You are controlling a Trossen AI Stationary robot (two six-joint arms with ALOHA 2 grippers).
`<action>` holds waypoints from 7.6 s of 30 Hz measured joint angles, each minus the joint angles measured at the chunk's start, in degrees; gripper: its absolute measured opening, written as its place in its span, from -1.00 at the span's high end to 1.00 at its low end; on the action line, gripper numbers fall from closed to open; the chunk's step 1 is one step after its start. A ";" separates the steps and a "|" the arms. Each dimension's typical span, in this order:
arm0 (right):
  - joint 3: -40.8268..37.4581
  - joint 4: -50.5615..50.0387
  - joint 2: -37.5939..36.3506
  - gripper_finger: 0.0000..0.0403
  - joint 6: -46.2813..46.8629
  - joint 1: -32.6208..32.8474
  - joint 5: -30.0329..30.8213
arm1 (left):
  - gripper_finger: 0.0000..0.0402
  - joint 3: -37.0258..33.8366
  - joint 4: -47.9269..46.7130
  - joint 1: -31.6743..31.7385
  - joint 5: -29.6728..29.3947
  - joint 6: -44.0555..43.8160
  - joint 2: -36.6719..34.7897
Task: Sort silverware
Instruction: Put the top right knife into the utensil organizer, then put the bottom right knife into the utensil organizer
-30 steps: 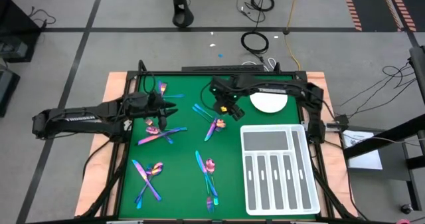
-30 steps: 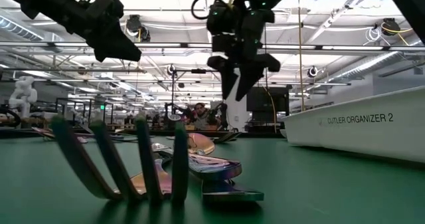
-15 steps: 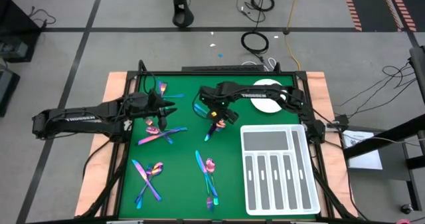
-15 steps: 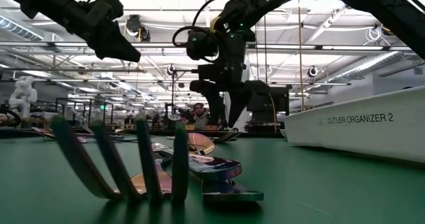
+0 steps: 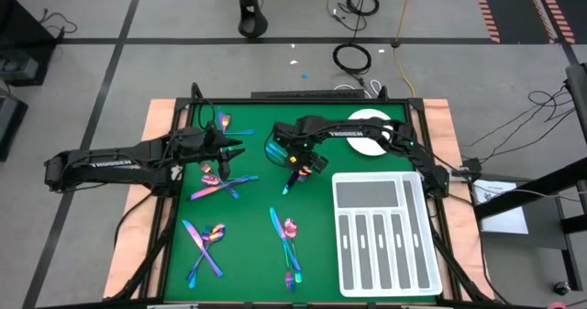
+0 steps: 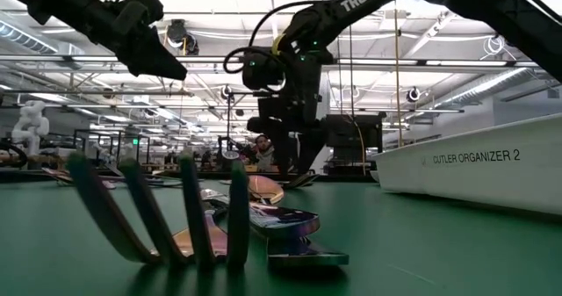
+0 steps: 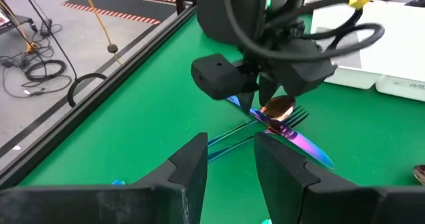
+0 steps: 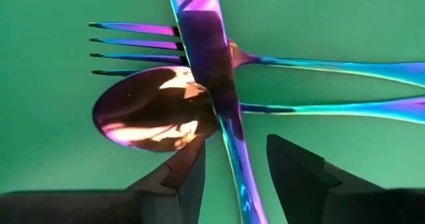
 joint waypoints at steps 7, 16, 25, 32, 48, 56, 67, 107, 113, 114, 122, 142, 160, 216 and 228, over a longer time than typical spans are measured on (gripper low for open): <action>0.02 0.39 1.60 0.28 -0.01 -0.26 0.10 | 0.38 0.00 0.03 0.00 0.00 -0.23 0.00; 0.09 0.25 2.04 0.66 0.38 -0.20 0.35 | 0.38 0.00 -0.10 0.00 0.00 0.50 0.00; -0.02 0.44 1.45 0.92 7.60 -0.13 2.89 | 0.38 0.00 -0.10 0.00 0.00 1.14 -0.01; -0.26 -0.18 -4.27 0.98 13.31 -0.62 1.55 | 0.38 0.02 -1.27 0.00 -0.48 1.11 -4.43; -0.13 -6.25 -25.32 0.99 48.08 -3.55 -4.52 | 0.38 0.02 -10.92 -1.52 -4.73 -1.87 -15.02; -0.13 -18.57 -34.77 0.98 78.51 5.88 5.20 | 0.38 0.02 -10.93 -2.77 -5.68 -1.43 -15.02; -0.17 -31.56 -40.12 0.98 122.32 27.85 20.96 | 0.38 -3.86 -4.19 -3.02 -5.58 1.21 -15.06; -36.61 -3.06 -39.56 0.97 190.96 62.83 13.41 | 0.38 -8.68 11.09 -11.28 9.79 -4.98 -0.87; -38.05 1.33 -39.55 0.97 192.95 62.51 13.43 | 0.38 -8.68 15.30 -12.49 9.79 -4.93 -0.46; -38.05 0.64 -39.55 0.97 193.07 62.51 13.39 | 0.38 -8.68 15.99 -12.57 9.79 -4.93 -0.46; -38.03 0.31 -37.68 0.97 193.53 62.80 8.01 | 0.38 -8.68 16.79 -12.55 9.77 -4.43 -0.46; -38.05 -1.30 -33.98 0.97 193.12 63.56 4.77 | 0.38 -8.68 16.75 -12.55 9.60 -4.80 -0.46; -38.03 -5.07 -33.89 0.97 193.71 62.75 1.33 | 0.38 -8.68 16.73 -12.55 9.55 -4.95 -0.46; -33.38 -9.37 -38.33 0.33 158.32 55.03 22.10 | 0.38 -8.64 16.84 -12.55 9.90 -12.78 -0.48; -33.38 13.89 -38.33 0.33 119.48 43.18 30.22 | 0.38 -8.63 16.38 -22.72 7.34 -21.44 -0.35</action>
